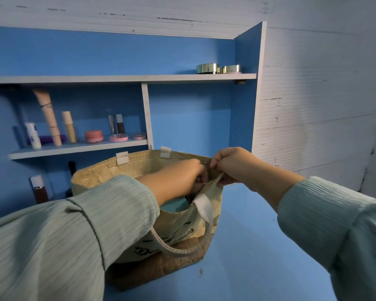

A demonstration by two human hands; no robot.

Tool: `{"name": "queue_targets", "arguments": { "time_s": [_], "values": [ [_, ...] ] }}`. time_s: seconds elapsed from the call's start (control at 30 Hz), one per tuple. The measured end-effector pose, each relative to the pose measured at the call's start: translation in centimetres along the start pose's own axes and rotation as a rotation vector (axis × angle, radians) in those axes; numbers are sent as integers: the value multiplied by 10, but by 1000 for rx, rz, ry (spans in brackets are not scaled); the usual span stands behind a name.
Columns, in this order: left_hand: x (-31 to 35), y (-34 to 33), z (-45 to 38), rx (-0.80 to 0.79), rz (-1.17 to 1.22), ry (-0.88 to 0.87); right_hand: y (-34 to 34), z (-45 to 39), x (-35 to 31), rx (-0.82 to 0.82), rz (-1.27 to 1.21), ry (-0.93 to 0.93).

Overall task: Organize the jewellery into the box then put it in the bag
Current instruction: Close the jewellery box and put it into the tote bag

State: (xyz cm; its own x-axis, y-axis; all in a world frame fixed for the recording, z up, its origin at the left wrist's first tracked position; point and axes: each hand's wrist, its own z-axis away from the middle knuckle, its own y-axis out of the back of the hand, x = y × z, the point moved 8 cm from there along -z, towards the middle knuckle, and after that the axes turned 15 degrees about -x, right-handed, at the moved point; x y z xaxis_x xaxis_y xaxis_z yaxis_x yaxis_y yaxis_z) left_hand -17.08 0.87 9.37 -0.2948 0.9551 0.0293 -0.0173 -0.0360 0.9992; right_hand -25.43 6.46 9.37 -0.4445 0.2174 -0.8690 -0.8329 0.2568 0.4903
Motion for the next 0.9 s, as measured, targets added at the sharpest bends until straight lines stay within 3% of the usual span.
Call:
{"name": "queue_targets", "arguments": {
  "time_s": [0.13, 0.23, 0.33, 0.53, 0.73, 0.9],
  "values": [
    [3, 3, 6, 5, 5, -47, -3, -1, -10, -123, 134, -25],
    [3, 3, 8, -11, -35, -44, -7, 4, -13, -264, 450, 20],
    [7, 2, 5, -49, -192, -63, -8, 4, -8, -278, 727, 60],
    [13, 0, 13, -158, -524, -138, -2, -4, -6, -176, 639, 121],
    [-9, 18, 36, -197, -488, -161, 9, -6, -9, -111, 626, 121],
    [-56, 38, 64, -240, -425, 28, 13, -15, -9, -52, 640, 100]
  ]
}}
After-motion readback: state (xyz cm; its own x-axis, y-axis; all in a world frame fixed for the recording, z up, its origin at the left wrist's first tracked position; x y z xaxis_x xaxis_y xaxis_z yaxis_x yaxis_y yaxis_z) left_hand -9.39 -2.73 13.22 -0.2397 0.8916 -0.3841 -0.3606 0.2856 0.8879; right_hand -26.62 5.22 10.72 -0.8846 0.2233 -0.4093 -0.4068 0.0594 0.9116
